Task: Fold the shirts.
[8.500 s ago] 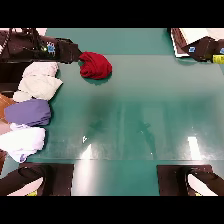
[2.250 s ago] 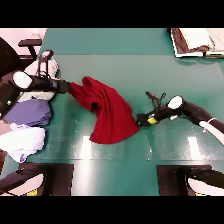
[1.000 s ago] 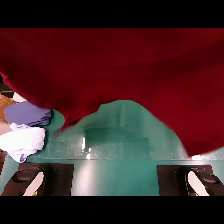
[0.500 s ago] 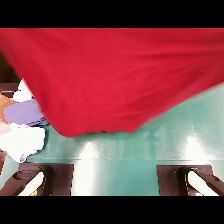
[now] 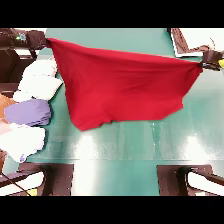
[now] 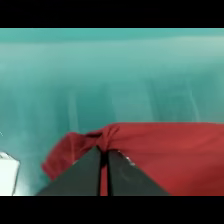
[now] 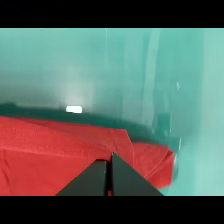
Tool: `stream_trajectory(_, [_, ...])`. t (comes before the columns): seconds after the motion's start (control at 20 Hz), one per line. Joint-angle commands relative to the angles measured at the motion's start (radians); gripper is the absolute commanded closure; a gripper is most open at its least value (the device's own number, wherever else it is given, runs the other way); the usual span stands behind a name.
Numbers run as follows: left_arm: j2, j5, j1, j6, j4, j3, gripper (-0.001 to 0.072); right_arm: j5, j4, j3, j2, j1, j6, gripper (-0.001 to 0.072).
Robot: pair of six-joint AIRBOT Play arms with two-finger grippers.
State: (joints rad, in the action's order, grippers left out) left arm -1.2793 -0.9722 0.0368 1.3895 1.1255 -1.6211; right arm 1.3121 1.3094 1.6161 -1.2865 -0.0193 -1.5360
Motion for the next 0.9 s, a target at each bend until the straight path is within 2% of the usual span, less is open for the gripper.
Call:
stream_trajectory(0.0, [0.076,0.029,-0.001,-0.024,0.003,-0.058,0.0679,-0.13,-0.005,0.016,0.043,-0.05,0.032,0.0701])
stream_trajectory(0.15, [0.248,0.006,-0.001,-0.033,-0.005,-0.139,0.0678,-0.085,0.003,0.123,0.164,-0.042,0.069,0.07])
stream_trajectory(0.4, [0.562,-0.031,-0.001,-0.025,-0.122,-0.198,0.0678,0.086,0.003,0.248,0.385,0.042,0.131,0.07])
stream_trajectory(0.5, [0.65,-0.032,-0.001,0.049,-0.134,-0.198,0.0678,0.125,0.003,0.247,0.462,0.088,0.132,0.07])
stream_trajectory(0.6, [0.69,-0.034,-0.001,0.101,-0.132,-0.199,0.0679,0.152,0.003,0.247,0.516,0.133,0.132,0.07])
stream_trajectory(0.7, [0.684,-0.048,-0.001,0.115,-0.098,-0.195,0.0679,0.172,0.002,0.247,0.539,0.171,0.131,0.07])
stream_trajectory(0.85, [0.571,-0.134,-0.001,0.151,-0.012,-0.194,0.0679,0.205,-0.013,0.247,0.478,0.176,0.115,0.0701])
